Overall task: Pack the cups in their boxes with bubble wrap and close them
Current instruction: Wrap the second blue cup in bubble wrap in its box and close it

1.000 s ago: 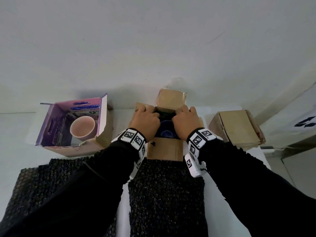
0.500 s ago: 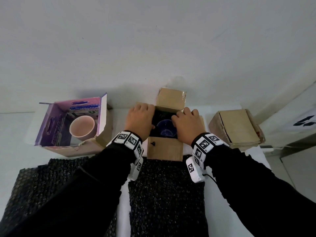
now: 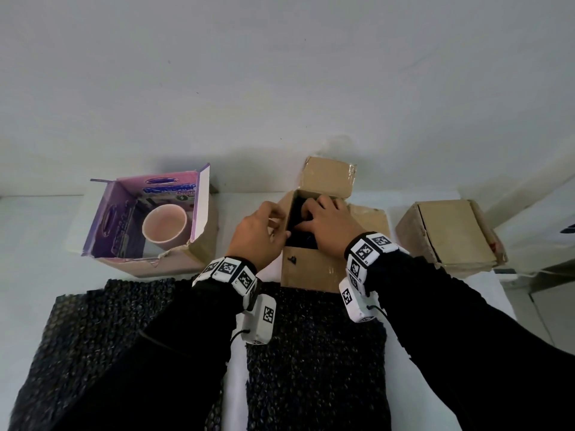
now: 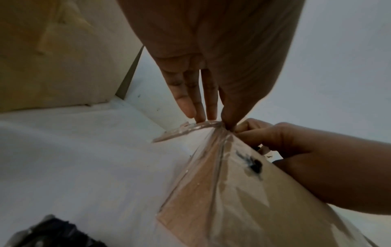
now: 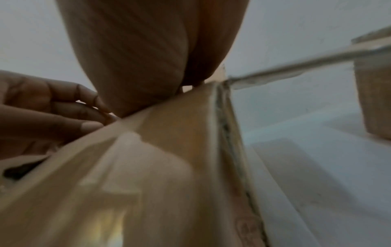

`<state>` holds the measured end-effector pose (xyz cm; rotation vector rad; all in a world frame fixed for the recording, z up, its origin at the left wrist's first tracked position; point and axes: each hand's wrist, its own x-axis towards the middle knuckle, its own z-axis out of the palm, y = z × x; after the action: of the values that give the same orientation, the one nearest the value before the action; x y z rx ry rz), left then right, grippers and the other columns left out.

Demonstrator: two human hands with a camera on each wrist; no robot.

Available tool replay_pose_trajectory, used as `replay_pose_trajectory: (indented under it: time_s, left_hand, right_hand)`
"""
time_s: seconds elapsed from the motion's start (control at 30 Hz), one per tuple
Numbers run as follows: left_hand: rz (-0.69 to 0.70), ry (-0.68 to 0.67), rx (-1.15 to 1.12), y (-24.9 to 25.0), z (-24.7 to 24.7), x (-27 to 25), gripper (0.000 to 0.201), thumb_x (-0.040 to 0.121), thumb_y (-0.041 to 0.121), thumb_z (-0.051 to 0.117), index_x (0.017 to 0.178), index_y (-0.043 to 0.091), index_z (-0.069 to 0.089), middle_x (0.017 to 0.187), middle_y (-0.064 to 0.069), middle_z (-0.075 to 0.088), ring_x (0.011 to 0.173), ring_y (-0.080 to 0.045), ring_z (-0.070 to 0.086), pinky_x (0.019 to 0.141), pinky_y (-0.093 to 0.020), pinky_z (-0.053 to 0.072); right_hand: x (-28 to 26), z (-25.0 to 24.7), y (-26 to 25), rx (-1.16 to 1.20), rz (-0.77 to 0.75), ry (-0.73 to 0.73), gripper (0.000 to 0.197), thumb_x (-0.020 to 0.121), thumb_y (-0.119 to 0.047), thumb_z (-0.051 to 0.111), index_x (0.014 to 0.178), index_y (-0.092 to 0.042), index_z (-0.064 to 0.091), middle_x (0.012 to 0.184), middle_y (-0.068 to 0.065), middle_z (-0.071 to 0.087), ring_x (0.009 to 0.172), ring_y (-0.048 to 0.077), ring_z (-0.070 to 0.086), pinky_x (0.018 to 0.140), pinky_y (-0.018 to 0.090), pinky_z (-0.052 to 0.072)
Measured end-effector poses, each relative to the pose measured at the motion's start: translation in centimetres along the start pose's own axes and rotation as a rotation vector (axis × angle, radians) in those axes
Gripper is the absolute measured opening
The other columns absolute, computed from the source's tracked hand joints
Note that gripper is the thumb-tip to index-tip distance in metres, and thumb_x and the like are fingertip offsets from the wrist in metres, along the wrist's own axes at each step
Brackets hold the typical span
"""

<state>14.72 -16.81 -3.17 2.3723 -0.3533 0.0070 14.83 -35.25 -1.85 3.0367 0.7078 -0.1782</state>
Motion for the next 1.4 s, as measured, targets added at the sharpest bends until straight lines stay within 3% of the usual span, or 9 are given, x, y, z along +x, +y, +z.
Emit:
replay_pose_trajectory:
  time_s: [0.13, 0.3, 0.6, 0.8, 0.9, 0.97, 1.07, 1.2, 1.4]
  left_hand:
    - [0.025, -0.009, 0.009, -0.6, 0.3, -0.1, 0.019, 0.078, 0.022, 0.072, 0.092, 0.024, 0.061, 0.098, 0.006, 0.068, 0.082, -0.011, 0.064, 0.072, -0.034, 0.057]
    - [0.099, -0.009, 0.021, -1.4, 0.7, -0.2, 0.01, 0.079, 0.022, 0.069, 0.088, 0.02, 0.065, 0.102, 0.005, 0.067, 0.082, -0.017, 0.064, 0.07, -0.038, 0.057]
    - [0.137, 0.006, 0.088, -1.3, 0.8, -0.3, 0.005, 0.083, 0.021, 0.066, 0.087, 0.019, 0.068, 0.113, 0.009, 0.064, 0.084, -0.013, 0.063, 0.069, -0.037, 0.056]
    - [0.181, 0.015, 0.134, -0.8, 0.9, -0.7, 0.011, 0.086, 0.014, 0.061, 0.092, 0.017, 0.07, 0.117, 0.004, 0.062, 0.088, -0.02, 0.064, 0.072, -0.03, 0.052]
    - [0.191, -0.056, 0.215, -0.5, 0.6, -1.1, 0.025, 0.086, 0.036, 0.056, 0.101, 0.02, 0.068, 0.125, -0.001, 0.057, 0.107, -0.024, 0.056, 0.084, -0.035, 0.048]
    - [0.28, -0.118, 0.382, 0.1, 0.5, -1.8, 0.047, 0.08, 0.06, 0.046, 0.107, 0.029, 0.068, 0.13, 0.0, 0.053, 0.116, -0.026, 0.046, 0.091, -0.041, 0.041]
    - [0.415, -0.229, 0.568, 1.0, 1.0, -2.7, 0.053, 0.077, 0.067, 0.046, 0.111, 0.031, 0.067, 0.122, 0.007, 0.058, 0.115, -0.023, 0.048, 0.098, -0.047, 0.031]
    - [0.38, -0.225, 0.652, 1.6, 2.2, -2.7, 0.031, 0.087, 0.043, 0.056, 0.111, 0.026, 0.065, 0.113, 0.003, 0.061, 0.108, -0.024, 0.056, 0.101, -0.042, 0.023]
    - [0.269, -0.258, 0.811, 4.0, 2.4, -2.5, 0.024, 0.095, 0.036, 0.045, 0.116, 0.03, 0.055, 0.12, 0.006, 0.058, 0.113, -0.022, 0.052, 0.108, -0.046, 0.02]
  right_hand:
    - [1.0, -0.3, -0.8, -0.049, 0.008, -0.062, 0.032, 0.094, -0.031, 0.045, 0.121, -0.036, 0.061, 0.13, 0.001, 0.045, 0.122, 0.028, 0.033, 0.098, 0.045, 0.026]
    - [0.7, 0.0, -0.4, 0.268, 0.053, 0.044, 0.033, 0.082, -0.012, 0.052, 0.107, -0.031, 0.063, 0.12, -0.008, 0.055, 0.108, 0.02, 0.043, 0.088, 0.039, 0.027]
    - [0.7, -0.7, 0.3, 0.105, -0.103, -0.055, 0.041, 0.087, -0.014, 0.053, 0.112, -0.044, 0.066, 0.128, -0.01, 0.046, 0.117, 0.021, 0.031, 0.097, 0.041, 0.022]
    - [-0.1, -0.3, 0.1, 0.101, 0.0, -0.186, 0.052, 0.085, -0.01, 0.049, 0.131, -0.033, 0.042, 0.143, -0.005, 0.044, 0.131, 0.022, 0.029, 0.1, 0.046, 0.021]
    - [-1.2, -0.4, 0.8, 0.293, 0.036, 0.016, 0.044, 0.08, -0.014, 0.048, 0.12, -0.032, 0.055, 0.126, -0.005, 0.054, 0.121, 0.021, 0.038, 0.097, 0.042, 0.027]
    - [-2.5, -0.3, 1.5, 0.298, 0.04, 0.148, 0.028, 0.08, -0.034, 0.044, 0.102, -0.033, 0.062, 0.101, -0.008, 0.058, 0.105, 0.02, 0.045, 0.085, 0.037, 0.029]
    - [-4.9, 0.3, 2.0, 0.159, 0.012, 0.079, 0.038, 0.08, -0.064, 0.039, 0.087, -0.033, 0.06, 0.079, -0.012, 0.057, 0.087, 0.013, 0.045, 0.08, 0.035, 0.026]
    - [-6.9, 0.7, 1.3, 0.018, 0.015, 0.001, 0.03, 0.089, -0.054, 0.049, 0.1, -0.026, 0.053, 0.089, -0.004, 0.062, 0.088, 0.02, 0.055, 0.091, 0.039, 0.028]
    - [-8.6, 2.2, -0.1, -0.014, 0.106, 0.122, 0.034, 0.088, -0.04, 0.053, 0.118, -0.024, 0.051, 0.116, 0.0, 0.061, 0.112, 0.023, 0.05, 0.091, 0.043, 0.028]
